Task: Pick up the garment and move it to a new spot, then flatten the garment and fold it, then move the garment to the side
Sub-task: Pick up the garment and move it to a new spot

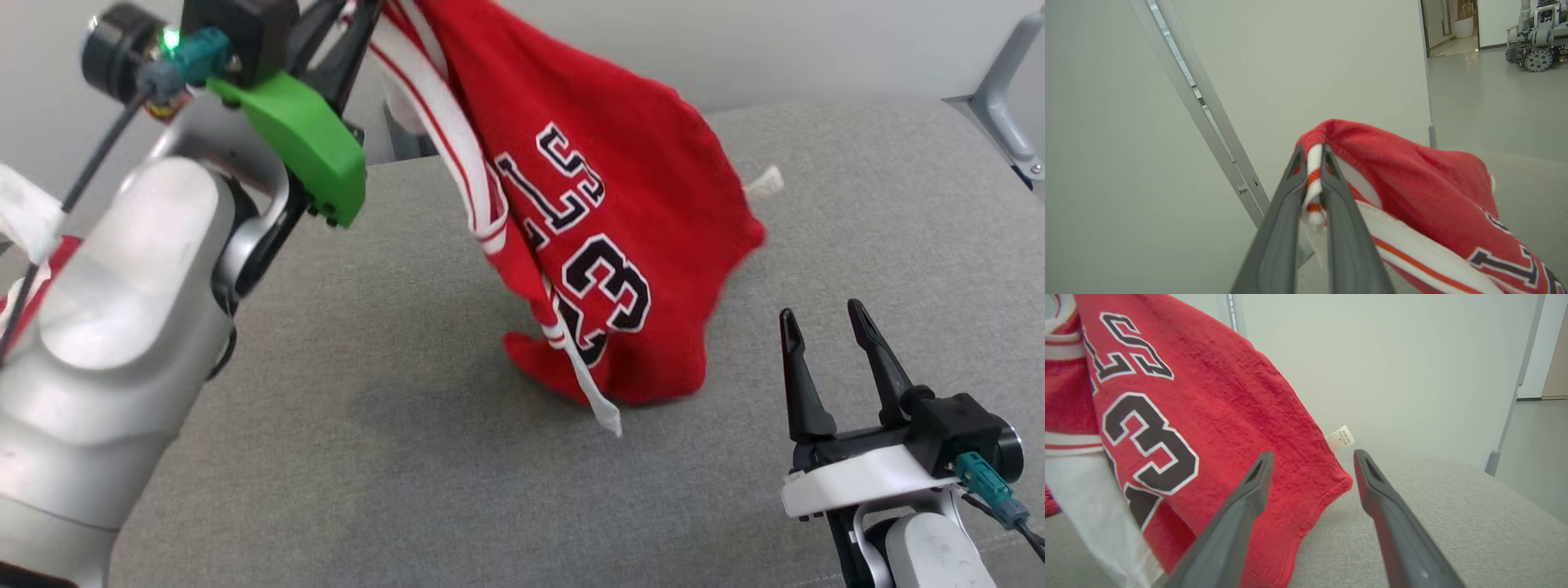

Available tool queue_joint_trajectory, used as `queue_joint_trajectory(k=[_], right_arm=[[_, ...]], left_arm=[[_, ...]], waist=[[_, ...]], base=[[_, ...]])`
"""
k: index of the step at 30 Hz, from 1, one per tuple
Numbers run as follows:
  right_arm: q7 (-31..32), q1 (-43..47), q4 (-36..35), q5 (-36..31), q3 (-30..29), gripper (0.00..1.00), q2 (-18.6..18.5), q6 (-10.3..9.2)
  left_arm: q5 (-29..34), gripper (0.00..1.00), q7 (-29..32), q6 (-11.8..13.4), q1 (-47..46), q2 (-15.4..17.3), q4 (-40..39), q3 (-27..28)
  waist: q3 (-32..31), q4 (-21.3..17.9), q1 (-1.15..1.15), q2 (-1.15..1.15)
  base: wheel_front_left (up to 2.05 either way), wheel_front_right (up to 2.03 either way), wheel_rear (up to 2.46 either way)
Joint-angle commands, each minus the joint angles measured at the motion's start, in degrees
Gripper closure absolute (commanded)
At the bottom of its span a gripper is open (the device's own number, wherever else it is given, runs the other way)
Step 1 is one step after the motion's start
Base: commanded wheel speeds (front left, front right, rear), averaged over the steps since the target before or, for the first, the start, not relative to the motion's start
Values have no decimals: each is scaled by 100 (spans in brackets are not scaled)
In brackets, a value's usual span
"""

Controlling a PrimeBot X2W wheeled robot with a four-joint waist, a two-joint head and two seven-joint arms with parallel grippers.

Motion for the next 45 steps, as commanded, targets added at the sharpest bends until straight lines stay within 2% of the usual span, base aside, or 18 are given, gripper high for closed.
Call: queue_joint_trajectory(k=[1, 9, 16, 21, 22, 23, 24, 27, 36, 40, 45], right_arm=[[-18, -100, -20, 26, 26, 0, -12, 0], [-18, -312, 12, -3, 64, 0, -12, 0], [-18, -378, 4, -64, 74, 0, -12, 0], [-18, -366, 35, -79, 104, 0, -12, 0], [-18, -362, 45, -87, 114, 0, -12, 0], [-18, -359, 53, -90, 112, 0, -13, 0], [-18, -358, 63, -92, 121, 0, -13, 0], [-18, -343, 81, -110, 135, 0, -12, 0], [-18, -144, 175, -181, 178, 0, -15, 0], [-18, -58, 218, -212, 118, 0, -14, 0], [-18, 70, 254, -203, 45, 0, -14, 0]], left_arm=[[-73, 100, -99, 87, 298, 20, 121, 7], [-437, 100, -819, 332, 1504, -10, 1450, 178], [-633, 100, -1271, 387, 1772, -119, 2671, 333], [-711, 100, -1476, 426, 1780, -232, 3236, 412], [-715, 77, -1520, 422, 1780, -274, 3335, 422], [-715, 48, -1551, 434, 1773, -301, 3402, 429], [-701, 0, -1596, 439, 1754, -328, 3478, 437], [-686, 0, -1688, 441, 1710, -410, 3598, 499], [-664, 0, -1747, 193, 1944, -670, 3460, 661], [-505, 0, -1744, 268, 2284, -643, 2992, 856], [-206, 0, -1745, 477, 2896, -632, 2148, 1194]], waist=[[258, -123, 0, 0], [656, -288, 0, 0], [821, -343, 0, 0], [831, -321, 0, 0], [822, -308, 0, 0], [810, -292, 0, 0], [795, -273, 0, 0], [732, -207, 0, 0], [345, 84, 0, 0], [146, 222, 0, 0], [-93, 390, 0, 0]], base=[[0, 0, 0], [0, 0, 0], [0, 0, 0], [0, 0, 0], [0, 0, 0], [0, 0, 0], [0, 0, 0], [0, 0, 0], [0, 0, 0], [0, 0, 0], [0, 0, 0]])
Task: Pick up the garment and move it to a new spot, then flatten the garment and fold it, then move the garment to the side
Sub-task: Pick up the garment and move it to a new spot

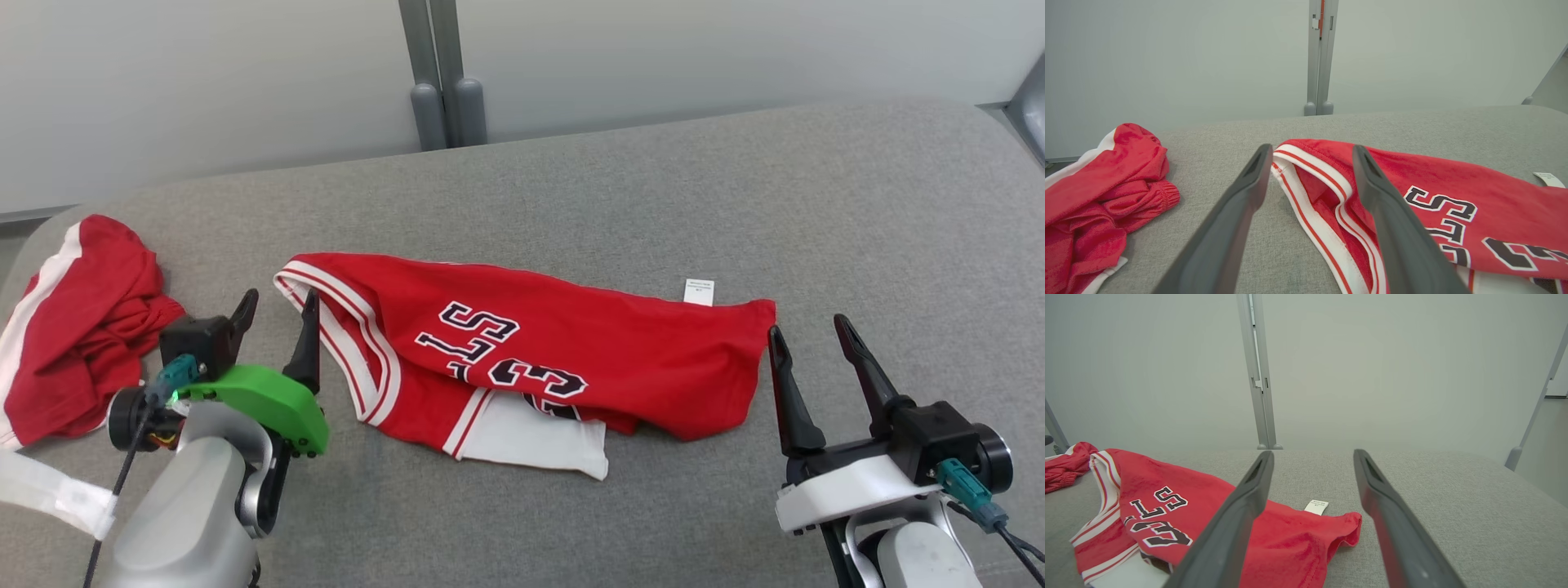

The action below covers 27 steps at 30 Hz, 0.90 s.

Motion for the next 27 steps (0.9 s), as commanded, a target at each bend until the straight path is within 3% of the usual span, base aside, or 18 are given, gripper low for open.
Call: queue_joint_trajectory(k=[1, 12, 20, 27], right_arm=[[-18, 102, 19, -3, -24, 0, -14, 0], [-18, 315, 37, 50, -68, 0, -14, 0], [-18, 472, 102, 122, -24, 0, -14, 0], [-18, 473, 160, 204, -8, 0, -14, 0]], left_arm=[[111, 0, -18, 91, 314, 15, -250, 126], [788, 0, -12, 545, 2180, -302, -2162, 1024], [1221, 0, -12, 598, 2999, -594, -2882, 1429], [1457, 0, -13, 484, 3261, -884, -3047, 1740]], waist=[[-213, 188, 0, 0], [-437, 349, 0, 0], [-439, 339, 0, 0], [-421, 328, 0, 0]], base=[[0, 0, 0], [0, 0, 0], [0, 0, 0], [0, 0, 0]])
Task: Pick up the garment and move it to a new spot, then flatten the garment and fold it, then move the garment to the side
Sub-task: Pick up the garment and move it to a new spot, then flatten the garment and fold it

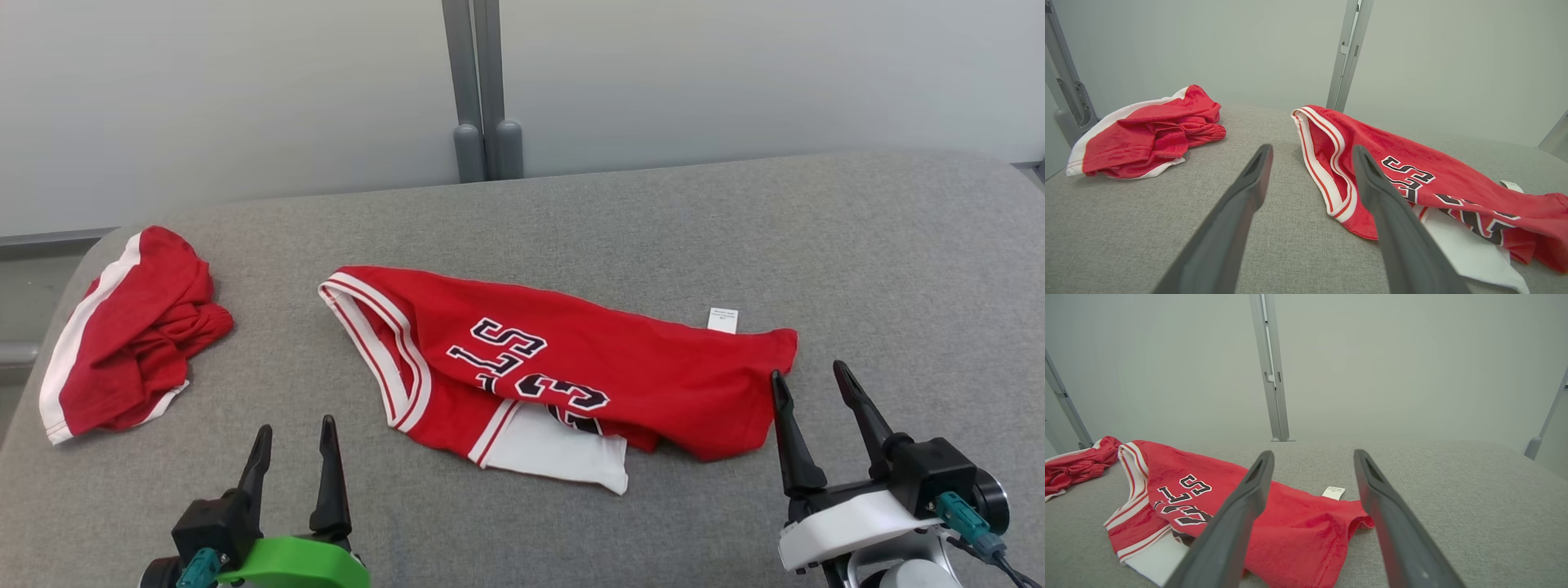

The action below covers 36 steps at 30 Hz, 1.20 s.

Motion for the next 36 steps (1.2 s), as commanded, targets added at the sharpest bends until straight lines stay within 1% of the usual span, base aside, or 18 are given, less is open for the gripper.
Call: queue_joint_trajectory(k=[1, 17, 23, 27, 29, 33, 36], right_arm=[[-18, 42, 20, 14, -2, 0, -14, 0], [-18, -30, 84, -61, -47, 0, -14, 0], [-17, -46, 254, -190, -218, 0, -15, 0], [-18, -186, 647, -330, -411, 0, -14, 0], [-18, -286, 977, -397, -532, 0, -15, 0], [-18, -666, 1777, -481, -743, 0, -12, 0], [1, -991, 2428, -350, -817, 0, -12, 0]], left_arm=[[110, 0, -5, -42, 85, -29, -18, 57], [457, 0, -5, -284, 82, -227, 168, 357], [543, 0, -5, -348, 63, -279, 224, 386], [593, 0, -5, -390, 33, -317, 237, 376], [619, 0, -4, -412, 17, -334, 242, 370], [673, 0, -4, -439, -88, -364, 236, 344], [710, 0, -5, -455, -174, -376, 241, 328]], waist=[[3, 4, 0, 0], [24, 38, 0, 0], [82, 138, 0, 0], [156, 240, 0, 0], [204, 301, 0, 0], [396, 454, 0, 0], [563, 587, 0, 0]], base=[[0, 0, 0], [0, 0, 0], [0, 0, 0], [0, 0, 0], [0, 0, 0], [0, 0, 0], [0, 0, 0]])
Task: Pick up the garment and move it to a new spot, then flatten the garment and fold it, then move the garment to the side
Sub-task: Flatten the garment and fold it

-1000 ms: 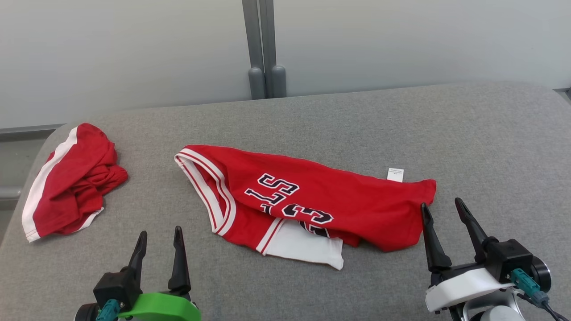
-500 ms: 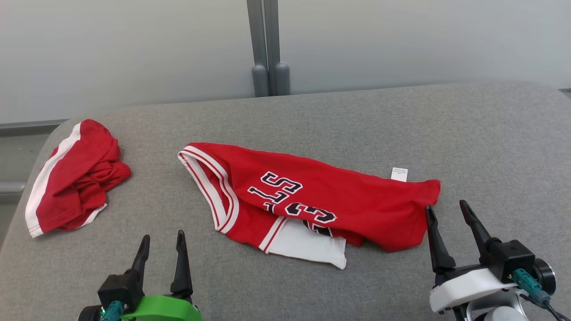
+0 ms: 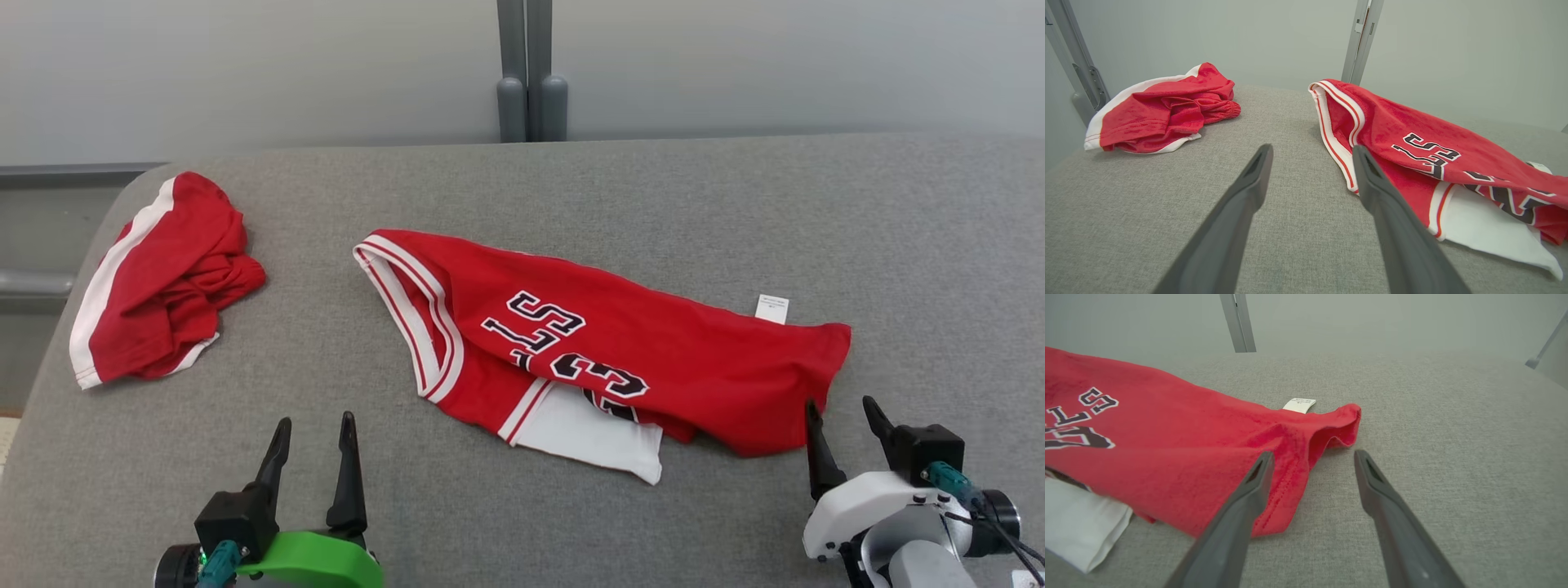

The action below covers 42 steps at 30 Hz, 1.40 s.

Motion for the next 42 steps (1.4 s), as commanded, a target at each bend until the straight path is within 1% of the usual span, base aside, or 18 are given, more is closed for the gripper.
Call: queue_joint_trajectory(k=[1, 5, 8, 9, 10, 11, 13, 14, 18, 22, 26, 29, 31, 35, 37, 42], right_arm=[[17, -214, 260, 96, -26, 0, -11, 0], [83, -626, 927, 224, 40, 0, -11, 0], [227, -879, 1326, 494, 201, 0, -12, 0], [281, -943, 1422, 576, 257, 13, -14, 0], [357, -1008, 1543, 655, 313, 42, -15, 0], [419, -1054, 1655, 687, 354, 56, -14, 1], [462, -1135, 1788, 698, 382, 78, -1, 1], [450, -1180, 1821, 719, 397, 100, -1, 1], [280, -1406, 1714, 767, 497, 100, -84, 1], [194, -1749, 1423, 723, 603, 100, -311, 0], [392, -2313, 1221, 629, 744, 100, -608, 0], [658, -2809, 1214, 535, 869, 100, -877, 0], [858, -3147, 1315, 421, 951, 100, -1100, 0], [1177, -3792, 1708, 332, 943, 100, -1386, 0], [1230, -4099, 1950, 238, 896, 100, -1586, 0], [1292, -4749, 2543, -94, 823, 100, -1884, 0]], left_arm=[[75, 0, -5, -16, -136, -6, -5, -7], [128, 0, -4, -30, -206, -21, 11, -6], [130, 0, -5, -38, -235, -32, 17, 7], [129, 0, -5, -38, -238, -36, 18, 10], [132, 0, -5, -42, -238, -40, 20, 14], [137, 0, -5, -45, -235, -44, 24, 15], [137, 0, -5, -50, -230, -49, 34, 15], [129, 0, -5, -52, -226, -51, 38, 13], [150, 0, -5, -43, -199, -57, 33, 8], [167, 0, -5, -35, -169, -61, -15, 6], [183, 0, -5, -52, -185, -64, -36, -25], [193, 0, -5, -79, -267, -65, -38, -74], [152, 0, -5, -80, -313, -66, -50, -139], [92, 0, -5, -51, -408, -65, -58, -280], [62, 0, -5, -58, -478, -65, -57, -361], [36, 0, -5, -49, -630, -64, -64, -532]], waist=[[241, 214, 0, 0], [421, 363, 0, 0], [492, 432, 0, 0], [505, 446, 0, 0], [513, 458, 0, 0], [516, 469, 0, 0], [512, 487, 0, 0], [506, 495, 0, 0], [479, 518, 0, 0], [491, 528, 0, 0], [557, 573, 0, 0], [647, 665, 0, 0], [722, 748, 0, 0], [889, 954, 0, 0], [989, 1083, 0, 0], [1253, 1384, 0, 0]], base=[[0, 0, 0], [0, 0, 0], [0, 0, 0], [0, 0, 0], [0, 0, 0], [0, 0, 0], [0, 0, 0], [0, 0, 0], [0, 0, 0], [0, 0, 0], [0, 0, 0], [0, 0, 0], [0, 0, 0], [0, 0, 0], [0, 0, 0], [0, 0, 0]])
